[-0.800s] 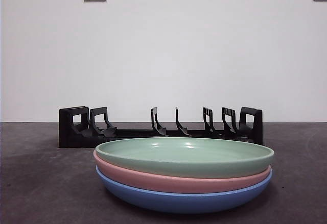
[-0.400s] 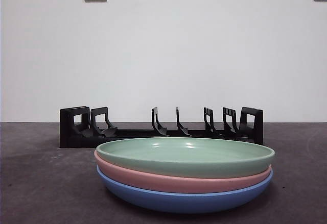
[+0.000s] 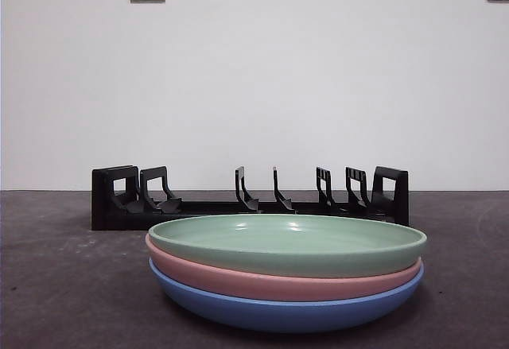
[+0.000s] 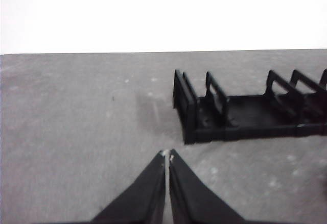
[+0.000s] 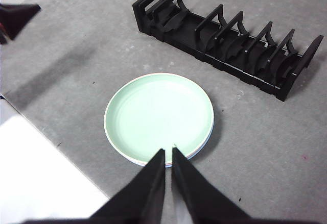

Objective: Place the plate

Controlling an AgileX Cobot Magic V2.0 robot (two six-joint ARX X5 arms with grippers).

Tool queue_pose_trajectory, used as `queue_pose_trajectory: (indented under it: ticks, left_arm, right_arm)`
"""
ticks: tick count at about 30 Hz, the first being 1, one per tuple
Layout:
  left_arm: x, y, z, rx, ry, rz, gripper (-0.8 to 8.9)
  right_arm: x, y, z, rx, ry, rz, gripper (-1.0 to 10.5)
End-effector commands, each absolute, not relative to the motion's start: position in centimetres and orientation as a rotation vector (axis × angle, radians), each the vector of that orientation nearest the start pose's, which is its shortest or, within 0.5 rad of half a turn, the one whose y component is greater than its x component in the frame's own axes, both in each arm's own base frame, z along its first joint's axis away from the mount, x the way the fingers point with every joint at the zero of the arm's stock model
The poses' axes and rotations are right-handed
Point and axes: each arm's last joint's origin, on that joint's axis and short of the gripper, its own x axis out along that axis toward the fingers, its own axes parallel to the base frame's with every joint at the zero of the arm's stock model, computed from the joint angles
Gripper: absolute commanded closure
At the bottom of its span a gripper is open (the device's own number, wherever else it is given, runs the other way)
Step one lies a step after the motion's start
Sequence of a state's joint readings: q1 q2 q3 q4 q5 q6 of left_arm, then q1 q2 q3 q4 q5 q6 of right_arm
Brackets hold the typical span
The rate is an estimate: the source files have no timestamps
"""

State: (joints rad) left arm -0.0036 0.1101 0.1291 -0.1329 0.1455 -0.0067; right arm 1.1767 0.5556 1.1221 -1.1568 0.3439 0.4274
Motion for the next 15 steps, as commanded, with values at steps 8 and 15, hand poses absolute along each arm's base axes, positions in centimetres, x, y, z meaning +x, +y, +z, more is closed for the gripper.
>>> queue_pose_trajectory:
  ticks: [8, 15]
  left_arm:
    - [9.6, -0.2, 14.9, -0.043, 0.192, -0.056, 8.04]
    - [9.6, -0.2, 15.0, -0.040, 0.178, -0.045, 8.04]
  right_arm:
    - [2.7, 4.1, 37.7, -0.001, 0.584, 0.699, 9.3]
    - [2.7, 4.1, 37.7, -0.001, 0.584, 0.699, 9.3]
